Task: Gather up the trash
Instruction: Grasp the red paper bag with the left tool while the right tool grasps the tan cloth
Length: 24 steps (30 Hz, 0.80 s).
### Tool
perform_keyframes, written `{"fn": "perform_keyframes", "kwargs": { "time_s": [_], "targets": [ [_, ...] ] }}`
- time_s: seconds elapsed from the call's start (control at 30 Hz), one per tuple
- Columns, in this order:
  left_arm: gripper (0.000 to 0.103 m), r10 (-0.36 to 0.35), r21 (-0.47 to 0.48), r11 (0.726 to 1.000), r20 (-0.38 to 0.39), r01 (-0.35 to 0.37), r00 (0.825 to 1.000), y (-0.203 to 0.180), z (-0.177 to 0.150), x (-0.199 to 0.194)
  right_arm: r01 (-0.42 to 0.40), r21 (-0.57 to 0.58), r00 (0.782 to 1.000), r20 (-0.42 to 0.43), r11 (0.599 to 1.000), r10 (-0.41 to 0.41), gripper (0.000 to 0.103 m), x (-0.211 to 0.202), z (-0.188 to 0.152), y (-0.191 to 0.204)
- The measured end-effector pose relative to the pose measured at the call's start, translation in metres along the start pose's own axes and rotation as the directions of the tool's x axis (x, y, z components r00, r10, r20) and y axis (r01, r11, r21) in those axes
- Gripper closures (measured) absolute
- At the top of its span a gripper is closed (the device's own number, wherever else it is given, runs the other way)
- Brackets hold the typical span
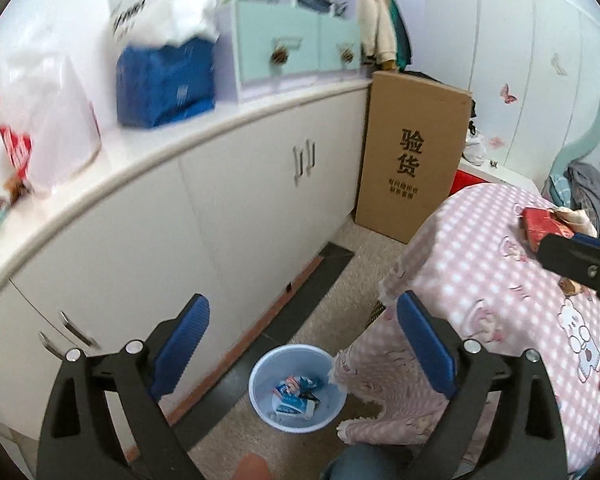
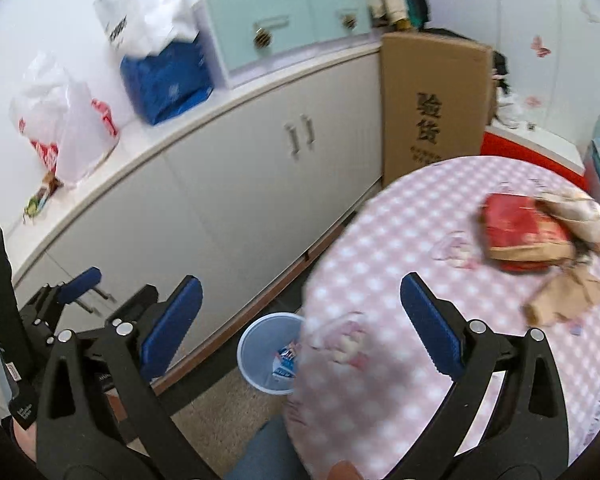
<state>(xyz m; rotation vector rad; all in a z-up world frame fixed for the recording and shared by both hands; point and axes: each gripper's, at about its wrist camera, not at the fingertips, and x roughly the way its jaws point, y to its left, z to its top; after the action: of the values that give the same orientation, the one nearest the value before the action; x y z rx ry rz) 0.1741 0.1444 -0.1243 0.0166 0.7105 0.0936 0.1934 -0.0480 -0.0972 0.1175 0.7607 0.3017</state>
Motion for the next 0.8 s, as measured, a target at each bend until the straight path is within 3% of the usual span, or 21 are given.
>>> {"fn": "perform_keyframes", "kwargs": {
  "time_s": [0.17, 0.27, 0.37, 0.53, 0.8],
  "targets": [
    [0.009, 0.041, 0.057, 0.997, 0.045, -0.044, 0.998, -0.044, 0.011, -0.030, 0.036, 0.055, 0.997, 0.071, 0.998, -0.040, 0.006, -0.046, -0.002, -0.045],
    [0.008, 0.003, 0.086, 0.996, 0.080, -0.010, 0.997, -0.072, 0.016, -0.049, 0.074, 0.080, 0.990, 0.111, 0.994, -0.083, 0.006, -0.071, -0.007, -0.068],
    [0.007, -0.062, 0.110, 0.993, 0.098, 0.051, 0.993, -0.105, 0.018, -0.061, 0.167, 0.121, 0.972, 0.147, 0.979, -0.184, 0.006, -0.095, -0.019, -0.102],
    [0.007, -0.155, 0.167, 0.976, 0.068, 0.142, 0.985, -0.155, 0.011, -0.054, 0.281, 0.218, 0.948, 0.091, 0.935, -0.306, 0.006, -0.114, -0.041, -0.173],
    [0.007, -0.285, 0.252, 0.928, -0.001, 0.276, 0.959, -0.225, 0.014, -0.013, 0.366, 0.276, 0.925, -0.006, 0.889, -0.379, 0.006, -0.090, -0.053, -0.256]
  ]
}}
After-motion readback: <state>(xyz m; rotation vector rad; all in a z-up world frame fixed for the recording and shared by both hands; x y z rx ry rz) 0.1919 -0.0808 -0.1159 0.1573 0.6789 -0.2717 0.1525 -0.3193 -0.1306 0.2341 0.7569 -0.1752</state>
